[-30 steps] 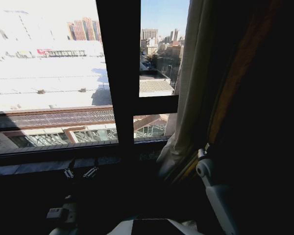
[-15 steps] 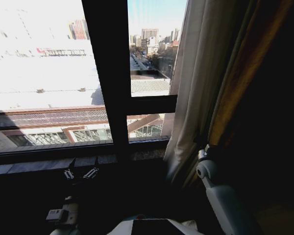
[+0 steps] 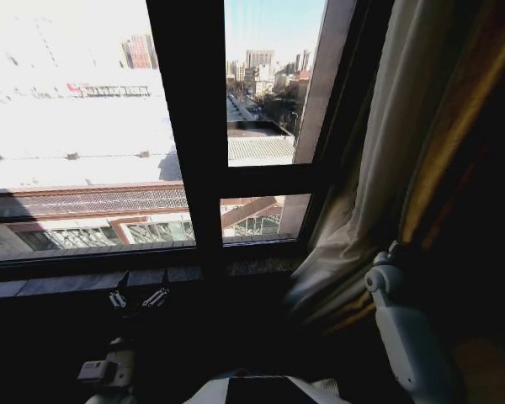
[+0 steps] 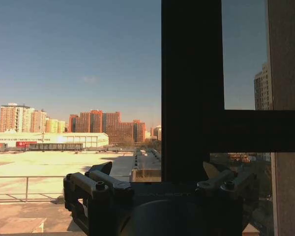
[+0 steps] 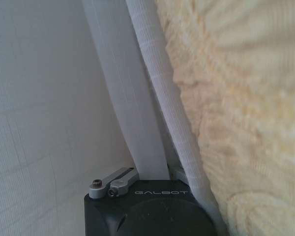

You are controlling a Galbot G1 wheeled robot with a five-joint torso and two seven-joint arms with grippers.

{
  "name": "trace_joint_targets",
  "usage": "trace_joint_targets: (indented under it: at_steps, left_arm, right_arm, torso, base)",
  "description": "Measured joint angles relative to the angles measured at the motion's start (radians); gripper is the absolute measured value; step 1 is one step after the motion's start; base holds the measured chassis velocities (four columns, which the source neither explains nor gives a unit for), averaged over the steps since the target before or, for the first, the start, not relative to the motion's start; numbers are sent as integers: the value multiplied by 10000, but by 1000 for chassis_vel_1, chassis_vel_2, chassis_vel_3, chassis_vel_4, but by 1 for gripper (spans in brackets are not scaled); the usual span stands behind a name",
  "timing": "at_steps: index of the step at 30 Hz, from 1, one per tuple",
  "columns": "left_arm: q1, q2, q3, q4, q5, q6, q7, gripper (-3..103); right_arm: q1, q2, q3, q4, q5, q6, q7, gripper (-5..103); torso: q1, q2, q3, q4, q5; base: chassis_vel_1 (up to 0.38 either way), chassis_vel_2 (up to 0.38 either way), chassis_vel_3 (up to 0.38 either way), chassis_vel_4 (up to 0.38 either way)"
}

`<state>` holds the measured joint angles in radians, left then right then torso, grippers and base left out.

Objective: Open the curtains by pulling them apart, changing their state from closed to fully open.

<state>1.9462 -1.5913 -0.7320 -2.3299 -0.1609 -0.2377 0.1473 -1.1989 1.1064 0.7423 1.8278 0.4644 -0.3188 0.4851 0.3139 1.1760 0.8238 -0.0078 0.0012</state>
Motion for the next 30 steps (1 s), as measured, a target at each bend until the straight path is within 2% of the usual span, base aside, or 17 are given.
trace_joint_targets:
  at_steps: [1, 2, 3, 5, 6, 9, 10, 11, 13, 14, 15, 16, 19, 21, 22, 24, 30]
  left_arm:
    - [0, 0, 0, 0, 0, 0, 0, 100]
    - [-9, 1, 15, -1, 14, 7, -4, 100]
    - [-10, 0, 23, -6, 20, 14, -3, 100]
    - [-9, 0, -2, -24, 21, 40, -7, 100]
    - [-9, 0, -2, -24, 21, 40, -7, 100]
    - [-18, 1, -57, -24, 0, 92, -34, 100]
    - [-18, 1, -57, -24, 0, 92, -34, 100]
    - [-23, 0, -58, -24, -3, 105, -44, 100]
    - [-31, 0, -41, -24, -14, 159, -63, 100]
    - [-48, 0, -30, -25, -18, 172, -70, 100]
    - [-79, 0, -20, -25, -19, 191, -77, 100]
    - [-79, 0, -20, -25, -19, 191, -77, 100]
    - [-173, 0, 33, -32, -22, 287, -83, 100]
    - [-201, 0, 55, -35, -24, 312, -84, 100]
    - [-215, -1, 71, -35, -25, 328, -86, 100]
    - [-233, 0, 97, -36, -29, 383, -93, 100]
    - [-199, 0, 18, -59, -30, 562, -108, 100]
  right_arm:
    - [0, 0, 0, 0, 0, 0, 0, 3]
    - [-159, 0, -56, 216, 56, 0, -246, 8]
    - [-315, -9, -134, 461, 81, -9, -461, 14]
    - [-730, -76, -356, 1039, 93, -113, -933, 19]
    - [-730, -76, -356, 1039, 93, -113, -933, 19]
    - [-1494, -154, -711, 2223, 83, -142, -1659, 36]
    - [-1494, -154, -711, 2223, 83, -142, -1659, 36]
    - [-1636, -152, -786, 2454, 78, -146, -1719, 41]
    - [-2132, -92, -1050, 3302, -2, -150, -1854, 41]
    - [-2369, -50, -1182, 3634, -127, -151, -1872, 53]
    - [-2619, -9, -1309, 3957, -279, -151, -1891, 58]
    - [-2619, -9, -1309, 3957, -279, -151, -1891, 58]
    - [-3426, 162, -1681, 4777, -870, -122, -2072, 69]
    - [-3755, 231, -1775, 5033, -1136, -98, -2324, 69]
    - [-3933, 265, -1844, 5159, -1335, -68, -2492, 80]
    - [-4144, 359, -2039, 5271, -1945, 84, -2790, 91]
    - [-4039, 409, -2384, 5088, -2825, 296, -2966, 100]
  torso:
    - [0, 0, 0, 0, 0]
    - [1, -2, 2, -9, 9]
    - [1, -2, 2, -7, 5]
    - [1, -3, 2, -5, 2]
    - [1, -3, 2, -5, 2]
    - [1, -2, -1, -3, -12]
    - [1, -2, -1, -3, -12]
    - [1, -2, -1, -3, -11]
    - [0, -1, -2, -1, -13]
    - [0, -1, -2, -3, -12]
    - [0, -1, -2, 0, -12]
    - [0, -1, -2, 0, -12]
    - [1, -1, -2, 0, -11]
    - [1, 0, -2, -1, -11]
    - [0, 0, -3, -2, -12]
    - [-1, 1, -3, -1, -12]
    - [0, 0, -3, 4, -8]
  base:
    - [0, 0, 0, 0]
    - [0, 0, 0, 0]
    - [0, 0, 0, 0]
    - [0, 0, 0, 0]
    - [0, 0, 0, 0]
    - [0, 0, 0, 0]
    - [0, 0, 0, 0]
    - [0, 0, 0, 0]
    - [0, 0, 0, 0]
    - [0, 0, 0, 0]
    - [0, 0, 0, 0]
    - [0, 0, 0, 0]
    - [0, 0, 0, 0]
    - [0, 0, 0, 0]
    - [0, 0, 0, 0]
    - [0, 0, 0, 0]
    - [0, 0, 0, 0]
